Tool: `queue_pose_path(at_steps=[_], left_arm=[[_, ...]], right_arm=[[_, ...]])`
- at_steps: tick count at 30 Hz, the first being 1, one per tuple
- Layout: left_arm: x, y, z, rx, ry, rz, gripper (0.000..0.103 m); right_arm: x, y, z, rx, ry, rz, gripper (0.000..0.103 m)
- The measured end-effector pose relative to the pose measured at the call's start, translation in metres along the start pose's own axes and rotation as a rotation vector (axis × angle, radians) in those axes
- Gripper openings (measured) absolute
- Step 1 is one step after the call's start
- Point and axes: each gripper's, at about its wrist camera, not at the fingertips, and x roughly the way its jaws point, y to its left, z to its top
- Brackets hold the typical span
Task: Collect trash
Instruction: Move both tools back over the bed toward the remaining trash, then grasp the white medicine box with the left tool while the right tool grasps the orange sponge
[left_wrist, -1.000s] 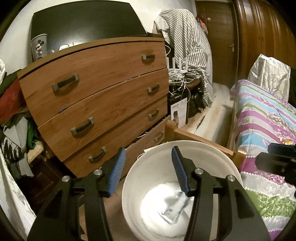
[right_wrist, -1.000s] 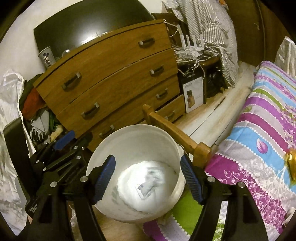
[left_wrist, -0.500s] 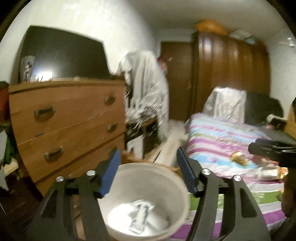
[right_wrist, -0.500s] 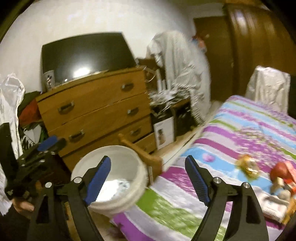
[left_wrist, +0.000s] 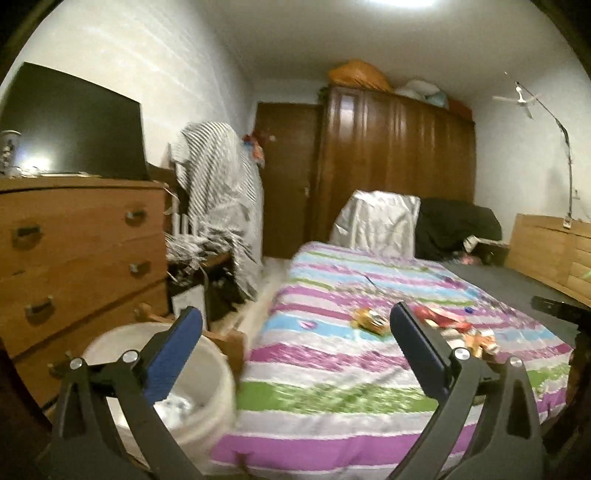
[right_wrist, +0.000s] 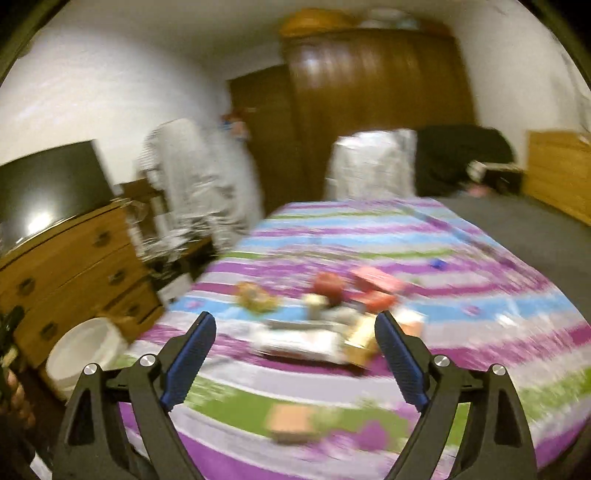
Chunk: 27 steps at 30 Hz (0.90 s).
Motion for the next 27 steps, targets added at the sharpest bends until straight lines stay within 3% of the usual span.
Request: queue_pose_path(at_steps=[3, 5, 10, 12, 14, 17, 21, 24, 26, 27], left_arm=[[0.021, -0.025, -0.012, 0.022, 0.085, -0.039, 0.098], [0.044, -0.048, -0.020, 0.067, 0.193, -0.051, 0.098], [0.081, -0.083, -0.043, 0.149, 0.322, -0.088, 0.097], [0.094, -0.092, -0.050, 0.163, 0.353, -0.123, 0.084], [0.117, -0.101, -0.057, 0.209, 0.414, -0.180, 0.061], [0.160, -0.121, -0.061, 0.329, 0.494, -0.276, 0.051], [0.204, -0.157, -0.058, 0.514, 0.532, -0.466, 0.051], [0.233, -0.189, -0.057, 0.661, 0.513, -0.533, 0.065], [0.251, -0.212, -0.057, 0.735, 0.503, -0.597, 0.069], [0.257, -0.221, -0.059, 0.765, 0.506, -0.621, 0.070]], right_arm=[[-0.007, -0.044, -0.022, 0.051, 0.050, -0.055, 0.088], [-0.005, -0.055, -0.040, 0.048, 0.098, -0.050, 0.088], [0.013, -0.046, -0.089, 0.016, 0.215, 0.055, 0.088], [0.025, -0.036, -0.111, 0.006, 0.263, 0.110, 0.088], [0.039, -0.019, -0.124, -0.018, 0.297, 0.141, 0.088], [0.060, 0.000, -0.132, -0.037, 0.299, 0.153, 0.088], [0.097, 0.016, -0.135, 0.024, 0.289, 0.131, 0.088], [0.121, 0.023, -0.129, 0.027, 0.300, 0.076, 0.088], [0.128, 0.024, -0.132, 0.037, 0.298, 0.069, 0.081], [0.132, 0.024, -0.132, 0.039, 0.296, 0.061, 0.073]])
